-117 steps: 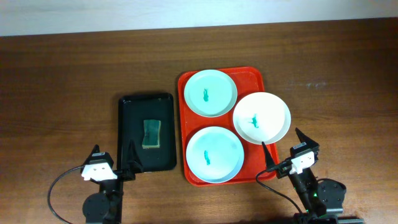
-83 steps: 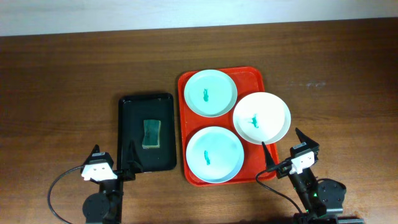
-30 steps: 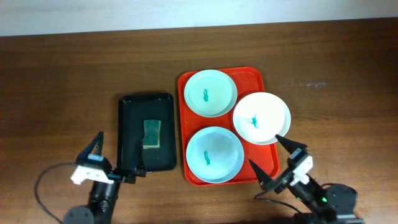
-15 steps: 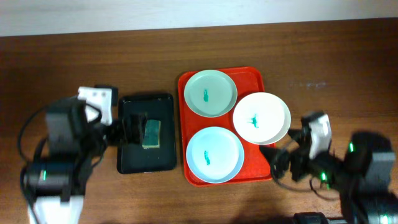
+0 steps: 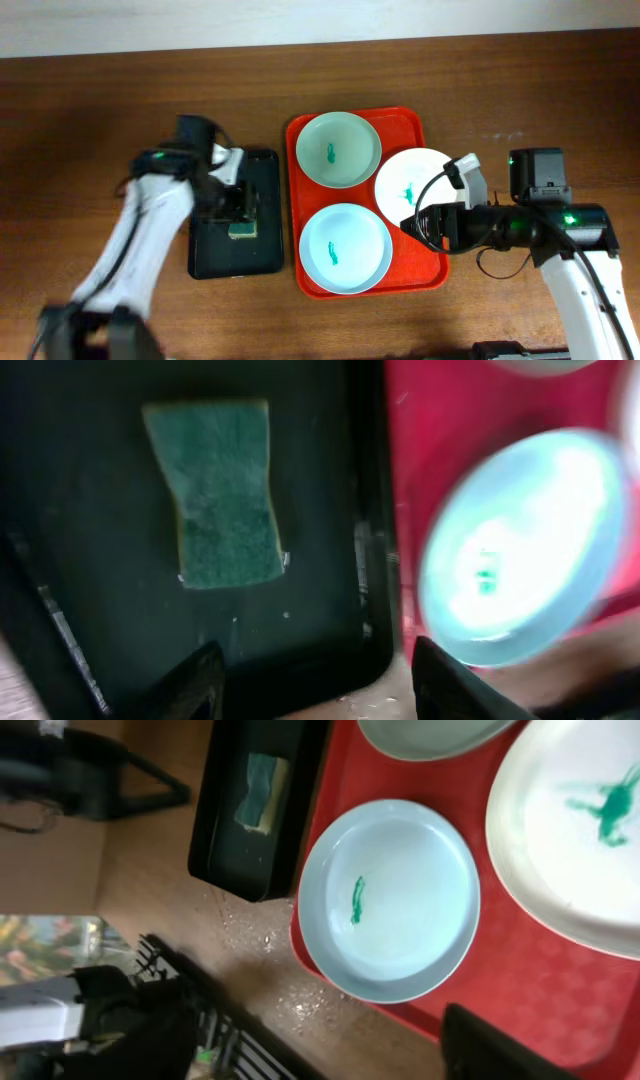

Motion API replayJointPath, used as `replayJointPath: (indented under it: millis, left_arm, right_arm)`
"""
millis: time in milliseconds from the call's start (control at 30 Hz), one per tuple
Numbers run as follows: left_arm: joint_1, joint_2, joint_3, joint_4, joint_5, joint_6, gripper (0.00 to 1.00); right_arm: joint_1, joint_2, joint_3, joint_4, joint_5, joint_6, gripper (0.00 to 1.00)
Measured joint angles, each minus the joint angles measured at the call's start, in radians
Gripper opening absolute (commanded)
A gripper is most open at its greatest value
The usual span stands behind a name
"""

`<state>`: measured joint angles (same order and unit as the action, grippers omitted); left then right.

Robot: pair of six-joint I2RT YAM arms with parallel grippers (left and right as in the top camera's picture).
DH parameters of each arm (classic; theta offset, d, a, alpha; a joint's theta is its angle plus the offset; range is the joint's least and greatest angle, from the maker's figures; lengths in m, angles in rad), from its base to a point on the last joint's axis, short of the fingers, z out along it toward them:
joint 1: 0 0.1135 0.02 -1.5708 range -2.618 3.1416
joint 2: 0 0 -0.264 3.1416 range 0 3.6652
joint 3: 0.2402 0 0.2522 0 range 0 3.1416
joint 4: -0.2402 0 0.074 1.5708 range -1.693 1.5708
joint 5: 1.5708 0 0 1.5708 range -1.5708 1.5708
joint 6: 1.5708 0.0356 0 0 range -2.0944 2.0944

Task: Clean dirty plates on tray and stack at the side
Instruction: 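Move left gripper to the sponge in the black tray and grasp it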

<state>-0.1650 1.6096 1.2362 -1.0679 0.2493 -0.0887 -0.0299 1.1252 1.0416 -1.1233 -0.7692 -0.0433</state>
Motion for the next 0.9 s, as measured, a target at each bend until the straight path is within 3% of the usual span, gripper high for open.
replayJointPath:
  millis: [167, 200, 233, 267, 300, 367, 400, 433, 500, 533, 600, 633, 667, 700, 733, 767, 900]
  left_arm:
    - [-0.083, 0.272, 0.0, 0.07, -0.138, -0.087, 0.34]
    - [-0.084, 0.311, 0.001, 0.085, -0.151, -0.097, 0.27]
    - [-0.083, 0.347, 0.008, 0.087, -0.17, -0.106, 0.14]
    - [-0.08, 0.356, 0.019, 0.085, -0.176, -0.119, 0.09]
    - [-0.079, 0.36, 0.021, 0.085, -0.187, -0.132, 0.11]
    - [-0.071, 0.365, 0.025, 0.085, -0.194, -0.145, 0.33]
    - [-0.069, 0.365, 0.026, 0.085, -0.188, -0.145, 0.28]
    - [-0.069, 0.365, 0.028, 0.085, -0.169, -0.154, 0.05]
    - [-0.073, 0.372, 0.043, 0.069, -0.156, -0.154, 0.0]
    - [-0.069, 0.38, 0.054, 0.056, -0.152, -0.15, 0.0]
    - [-0.059, 0.395, 0.08, 0.024, -0.133, -0.142, 0.07]
    - [-0.059, 0.397, 0.088, 0.01, -0.126, -0.14, 0.14]
    - [-0.06, 0.397, 0.094, -0.002, -0.119, -0.14, 0.25]
    - [-0.06, 0.395, 0.1, -0.011, -0.112, -0.137, 0.35]
    - [-0.062, 0.388, 0.101, -0.014, -0.105, -0.134, 0.47]
    - [-0.062, 0.375, 0.101, -0.018, -0.095, -0.14, 0.53]
    - [-0.068, 0.269, 0.102, -0.021, -0.137, -0.14, 0.6]
  right_arm:
    - [0.0, -0.019, 0.0, -0.05, -0.003, -0.005, 0.54]
    - [0.001, -0.032, 0.0, -0.08, 0.007, -0.004, 0.5]
    - [0.006, -0.053, 0.0, -0.106, 0.024, 0.002, 0.44]
    - [0.015, -0.074, 0.001, -0.126, 0.047, 0.014, 0.38]
    - [0.028, -0.096, 0.001, -0.145, 0.074, 0.032, 0.36]
    - [0.061, -0.142, 0.001, -0.156, 0.129, 0.07, 0.31]
    - [0.075, -0.162, 0.001, -0.153, 0.151, 0.087, 0.3]
    - [0.087, -0.18, 0.001, -0.145, 0.175, 0.108, 0.33]
    - [0.1, -0.219, 0.001, -0.106, 0.218, 0.138, 0.53]
    - [0.101, -0.233, 0.001, -0.077, 0.233, 0.143, 0.53]
    - [0.102, -0.253, 0.001, -0.023, 0.243, 0.163, 0.61]
    - [0.102, -0.258, 0.001, -0.006, 0.248, 0.164, 0.64]
    - [0.102, -0.259, 0.001, 0.0, 0.25, 0.171, 0.76]
    - [0.102, -0.257, 0.001, -0.001, 0.251, 0.172, 0.77]
    - [0.102, -0.255, 0.001, -0.011, 0.251, 0.176, 0.62]
    - [0.102, -0.251, 0.001, -0.025, 0.254, 0.177, 0.54]
    - [0.103, -0.23, -0.001, -0.062, 0.253, 0.182, 0.54]
